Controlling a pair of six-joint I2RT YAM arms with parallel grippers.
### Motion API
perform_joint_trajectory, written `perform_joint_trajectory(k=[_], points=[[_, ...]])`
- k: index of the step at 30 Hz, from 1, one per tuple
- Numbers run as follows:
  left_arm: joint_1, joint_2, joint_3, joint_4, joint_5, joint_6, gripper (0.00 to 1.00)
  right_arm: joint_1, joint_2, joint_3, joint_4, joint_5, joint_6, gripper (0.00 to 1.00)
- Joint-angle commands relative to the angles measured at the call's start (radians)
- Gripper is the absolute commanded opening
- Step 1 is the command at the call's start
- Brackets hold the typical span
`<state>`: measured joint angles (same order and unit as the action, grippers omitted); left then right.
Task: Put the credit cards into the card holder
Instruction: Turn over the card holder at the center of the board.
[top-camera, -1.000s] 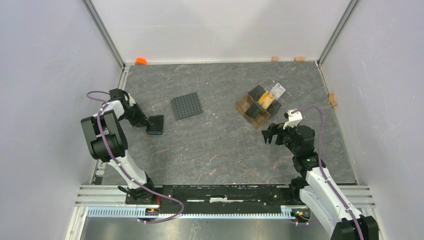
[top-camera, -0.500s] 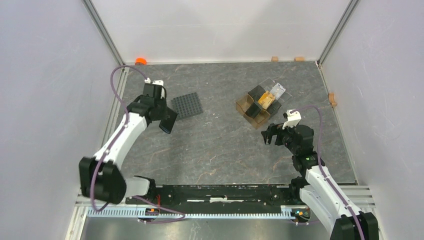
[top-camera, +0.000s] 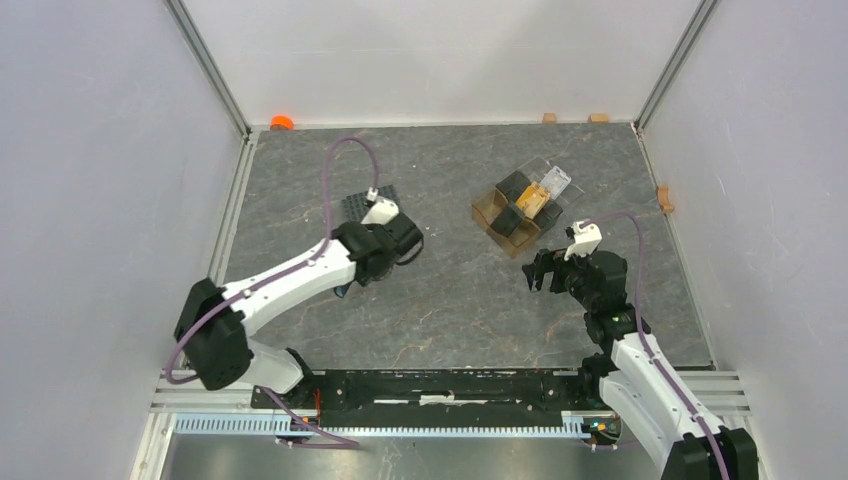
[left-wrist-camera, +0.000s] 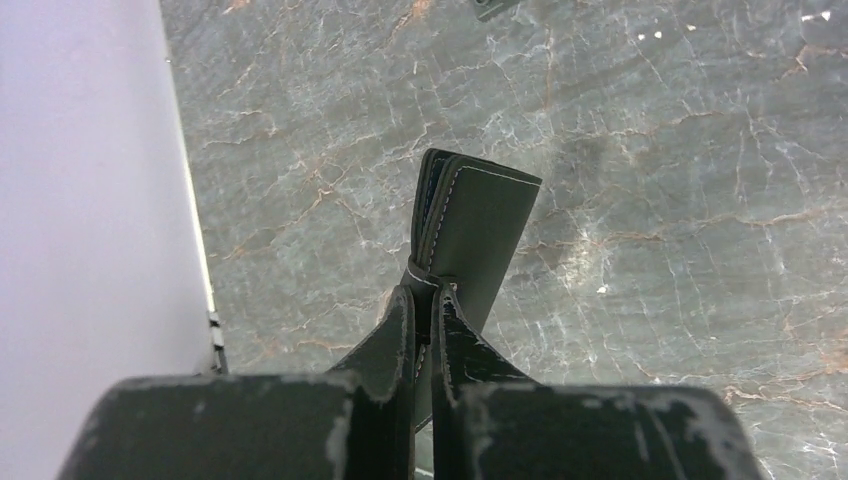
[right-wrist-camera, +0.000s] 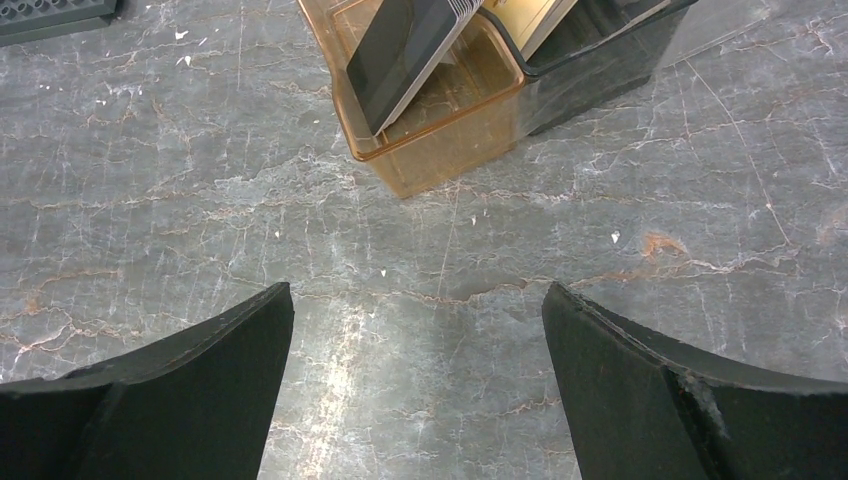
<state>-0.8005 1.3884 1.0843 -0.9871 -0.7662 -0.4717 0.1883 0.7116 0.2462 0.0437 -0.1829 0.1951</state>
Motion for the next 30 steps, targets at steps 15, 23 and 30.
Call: perform_joint_trajectory(k=[15,23,30], points=[[-0.387,0.413,0.178,-0.05,0.049,-0.386,0.32,0.007,-0.108,0.053,-0.168,0.114,0.018,0.98],[-0.52,0.412,0.197,0.124,0.246,-0.377,0.61,0.005,-0.142,0.128,-0.268,0.106,0.018,0.98],[-0.518,0.211,0.078,0.222,0.335,-0.31,0.78,0.005,-0.1,0.148,-0.212,-0.12,-0.014,0.95]])
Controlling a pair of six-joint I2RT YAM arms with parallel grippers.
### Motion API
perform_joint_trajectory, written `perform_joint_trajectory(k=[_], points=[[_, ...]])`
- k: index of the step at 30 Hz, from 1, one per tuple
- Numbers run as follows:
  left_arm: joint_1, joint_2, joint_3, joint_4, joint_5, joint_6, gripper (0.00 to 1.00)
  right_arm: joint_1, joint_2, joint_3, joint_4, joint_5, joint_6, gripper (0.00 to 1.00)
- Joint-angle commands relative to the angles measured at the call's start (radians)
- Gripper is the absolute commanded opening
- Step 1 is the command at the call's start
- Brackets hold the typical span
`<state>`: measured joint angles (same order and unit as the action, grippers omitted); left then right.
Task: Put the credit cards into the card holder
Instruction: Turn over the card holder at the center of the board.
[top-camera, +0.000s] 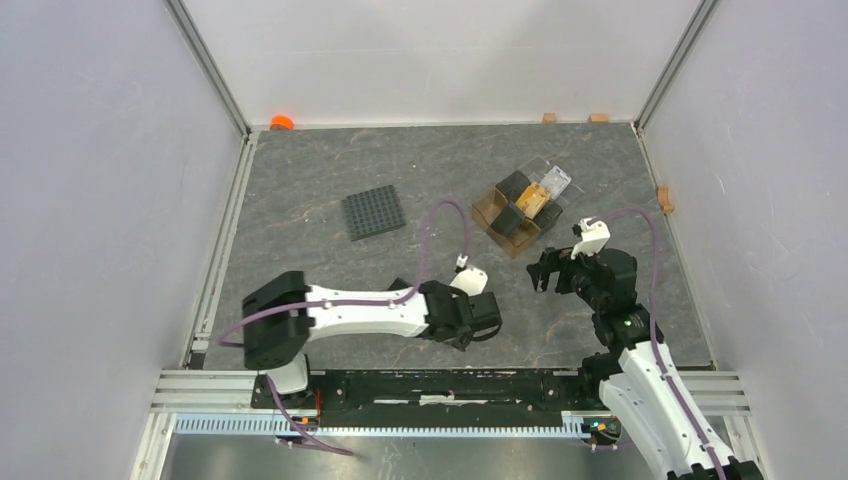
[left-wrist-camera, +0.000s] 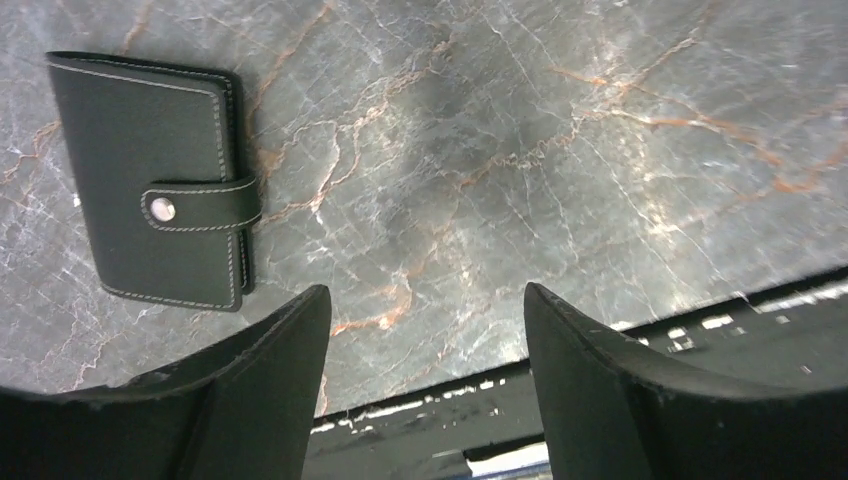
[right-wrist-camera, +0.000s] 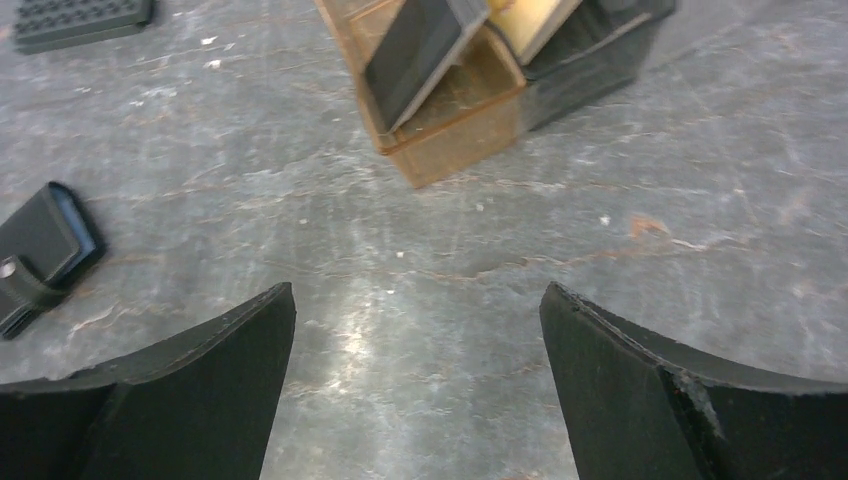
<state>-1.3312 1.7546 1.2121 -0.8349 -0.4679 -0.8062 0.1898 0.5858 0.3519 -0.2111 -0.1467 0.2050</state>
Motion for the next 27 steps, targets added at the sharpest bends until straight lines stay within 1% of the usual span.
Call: perform_joint_trajectory(k=[1,3,5,7,8,11,13,15,18,21,27], points=[[0.025,-0.19,-0.08,0.069,0.042,0.03,0.78,0.006,0.044,0.039,0.068,-0.213,-0.023,0.92],[0.071,-0.251,-0.142,0.073,0.065,0.03,0.78,0.015,0.083,0.031,0.126,-0.328,-0.002,0.85],[0.132,-0.331,-0.21,0.081,0.094,0.023,0.77,0.045,0.129,0.025,0.194,-0.4,0.025,0.79],[0.193,-0.414,-0.278,0.099,0.114,0.022,0.77,0.11,0.176,0.036,0.241,-0.404,0.034,0.75],[0.231,-0.462,-0.304,0.111,0.127,0.022,0.77,0.154,0.198,0.047,0.253,-0.395,0.033,0.75],[0.371,-0.581,-0.401,0.165,0.201,0.031,0.77,0.267,0.302,0.077,0.309,-0.396,0.046,0.71],[0.465,-0.63,-0.447,0.177,0.232,0.043,0.77,0.333,0.368,0.092,0.364,-0.395,0.064,0.67],[0.524,-0.656,-0.475,0.174,0.215,0.046,0.75,0.402,0.446,0.123,0.399,-0.391,0.062,0.66],[0.569,-0.667,-0.511,0.185,0.212,0.039,0.73,0.492,0.564,0.19,0.431,-0.392,0.053,0.65],[0.605,-0.657,-0.561,0.214,0.234,0.017,0.73,0.551,0.701,0.274,0.448,-0.429,0.048,0.63],[0.616,-0.662,-0.624,0.31,0.301,-0.042,0.72,0.622,0.936,0.453,0.404,-0.474,0.006,0.6]])
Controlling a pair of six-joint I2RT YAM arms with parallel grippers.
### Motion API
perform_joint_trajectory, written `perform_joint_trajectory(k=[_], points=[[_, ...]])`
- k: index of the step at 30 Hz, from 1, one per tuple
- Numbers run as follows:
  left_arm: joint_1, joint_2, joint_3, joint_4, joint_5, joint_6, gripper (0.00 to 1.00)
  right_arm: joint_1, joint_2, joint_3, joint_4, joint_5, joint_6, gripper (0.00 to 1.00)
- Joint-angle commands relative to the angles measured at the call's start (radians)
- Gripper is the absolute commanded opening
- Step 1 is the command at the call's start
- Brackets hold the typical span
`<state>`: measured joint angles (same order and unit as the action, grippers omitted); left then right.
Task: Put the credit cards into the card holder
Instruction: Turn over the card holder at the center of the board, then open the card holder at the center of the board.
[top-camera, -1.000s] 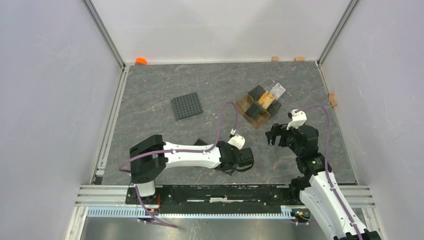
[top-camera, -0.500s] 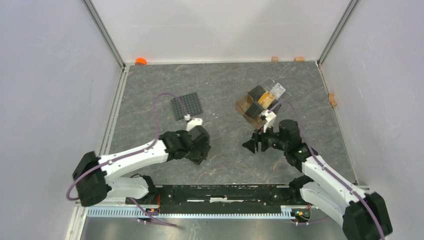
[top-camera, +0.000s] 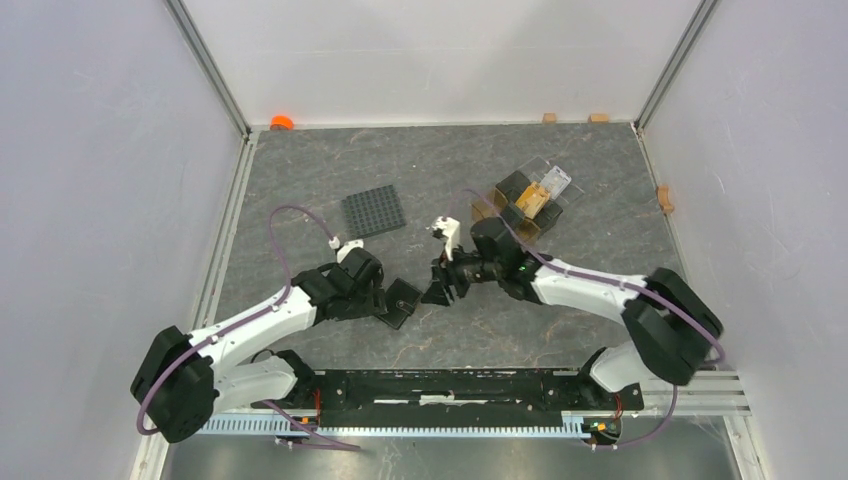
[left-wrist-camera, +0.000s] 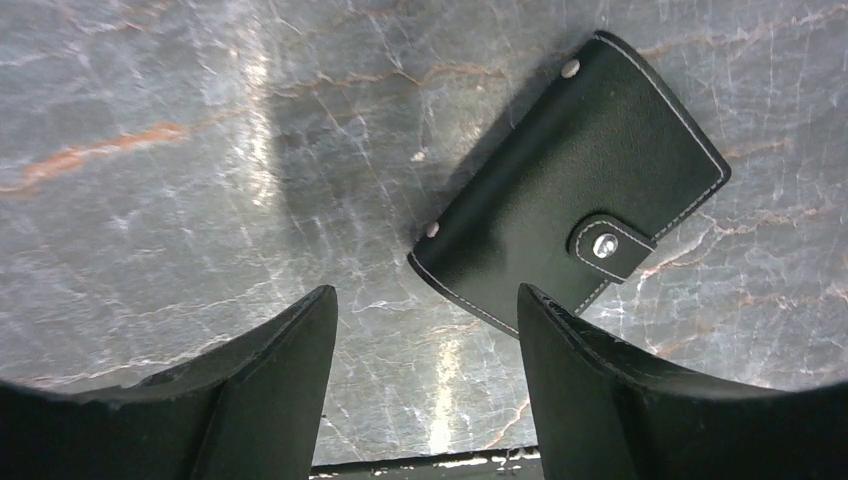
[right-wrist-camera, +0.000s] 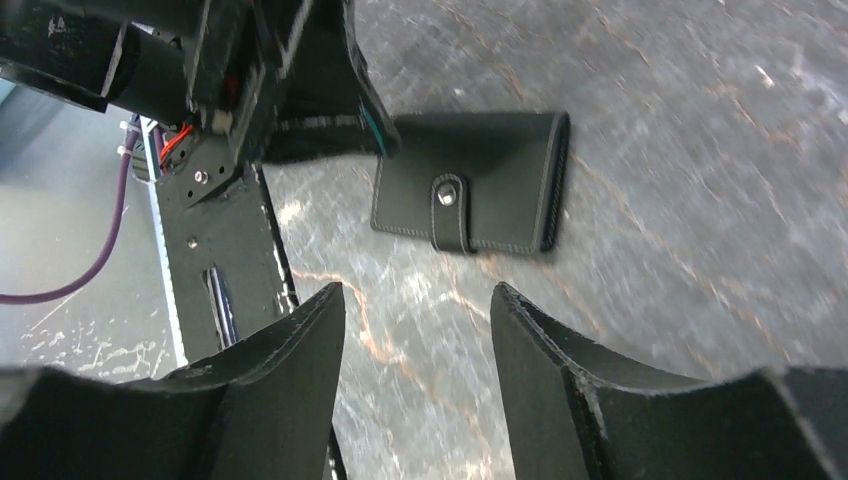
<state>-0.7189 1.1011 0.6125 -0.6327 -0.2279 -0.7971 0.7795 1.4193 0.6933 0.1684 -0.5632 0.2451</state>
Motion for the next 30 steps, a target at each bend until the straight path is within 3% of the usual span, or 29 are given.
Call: perform_joint_trajectory(k=[1,16,24,30], points=[[0.004,-0.01,-0.034,0.12,0.065,-0.059,0.72,0.036,0.133,0.135,0.025,-0.067,-0.031,0.6],[0.021,0.082,-0.11,0.241,0.035,-0.075,0.59,0.058,0.443,0.294,0.031,-0.158,-0.014,0.56],[0.024,0.14,-0.132,0.275,0.023,-0.068,0.48,0.059,0.502,0.279,0.037,-0.141,0.019,0.53],[0.024,0.145,-0.14,0.28,0.023,-0.069,0.36,0.069,0.53,0.249,0.072,-0.144,0.111,0.45]])
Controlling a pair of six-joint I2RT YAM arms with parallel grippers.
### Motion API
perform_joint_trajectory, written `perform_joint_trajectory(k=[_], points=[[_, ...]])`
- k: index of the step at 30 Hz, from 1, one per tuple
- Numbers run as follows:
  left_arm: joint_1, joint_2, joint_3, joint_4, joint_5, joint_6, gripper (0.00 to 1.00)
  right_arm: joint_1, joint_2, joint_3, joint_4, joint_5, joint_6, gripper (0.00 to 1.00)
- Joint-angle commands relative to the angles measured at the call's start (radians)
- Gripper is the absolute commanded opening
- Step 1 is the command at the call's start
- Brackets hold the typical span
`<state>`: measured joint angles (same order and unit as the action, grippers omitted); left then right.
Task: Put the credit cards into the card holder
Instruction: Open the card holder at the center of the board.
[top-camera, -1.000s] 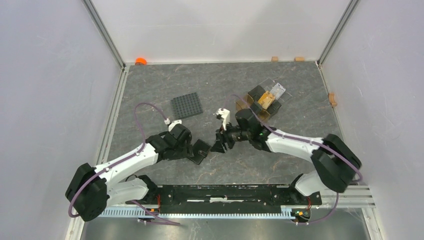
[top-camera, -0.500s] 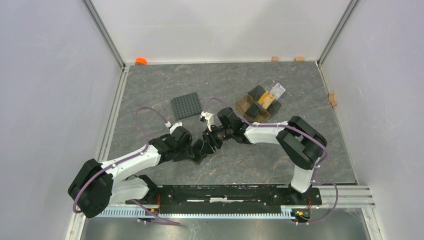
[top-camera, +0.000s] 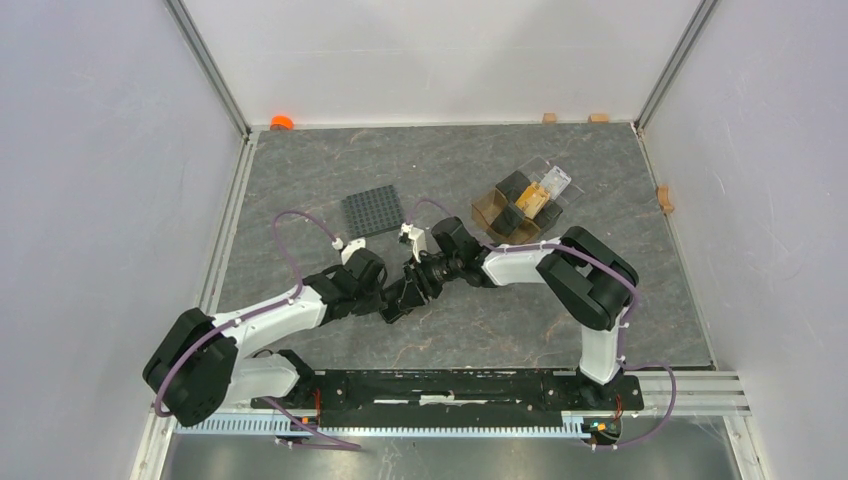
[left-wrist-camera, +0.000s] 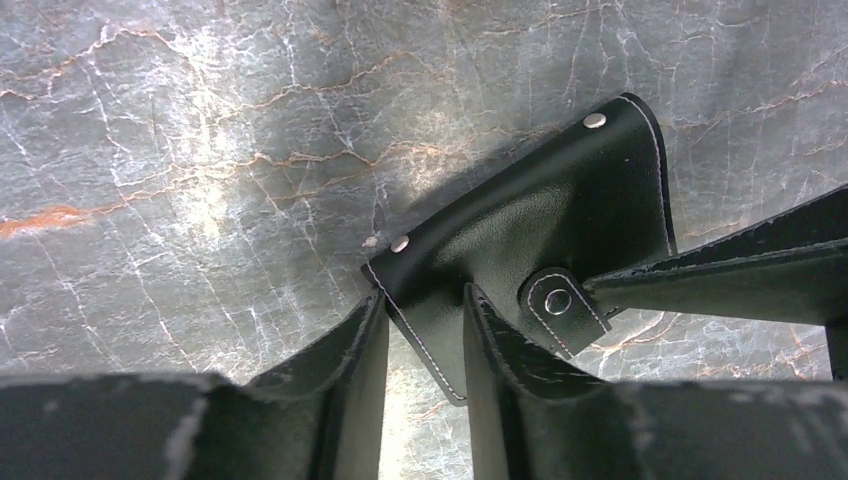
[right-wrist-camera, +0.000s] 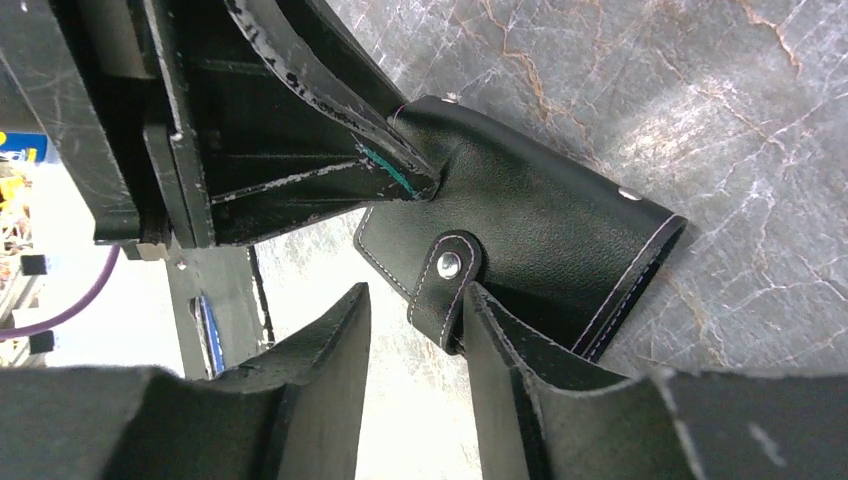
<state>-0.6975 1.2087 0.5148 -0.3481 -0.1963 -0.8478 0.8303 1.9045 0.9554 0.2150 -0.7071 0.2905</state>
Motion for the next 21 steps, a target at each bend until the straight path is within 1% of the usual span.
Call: perform_joint_trajectory(k=[1,3,8,9,14,19,21], points=[[0.003,0.036,-0.045,-0.005,-0.009,-0.019,0.33,0.022,0.046,-0.025,0.041,0.001,0.089,0.43],[0.003,0.035,-0.047,-0.003,-0.005,-0.022,0.31,0.026,0.046,-0.052,0.081,0.017,0.145,0.4],[0.003,0.034,-0.055,0.002,-0.004,-0.028,0.18,0.029,0.049,-0.142,0.25,0.063,0.319,0.28],[0.003,0.037,-0.057,0.004,-0.002,-0.029,0.17,0.03,0.05,-0.156,0.28,0.074,0.345,0.26],[0.002,0.049,-0.07,0.027,0.01,-0.04,0.02,0.044,0.061,-0.201,0.421,0.085,0.446,0.19],[0.003,0.05,-0.077,0.034,0.009,-0.052,0.02,0.064,0.07,-0.195,0.455,0.097,0.473,0.09],[0.003,0.047,-0.083,0.036,0.008,-0.057,0.02,0.071,0.074,-0.192,0.46,0.1,0.48,0.02]])
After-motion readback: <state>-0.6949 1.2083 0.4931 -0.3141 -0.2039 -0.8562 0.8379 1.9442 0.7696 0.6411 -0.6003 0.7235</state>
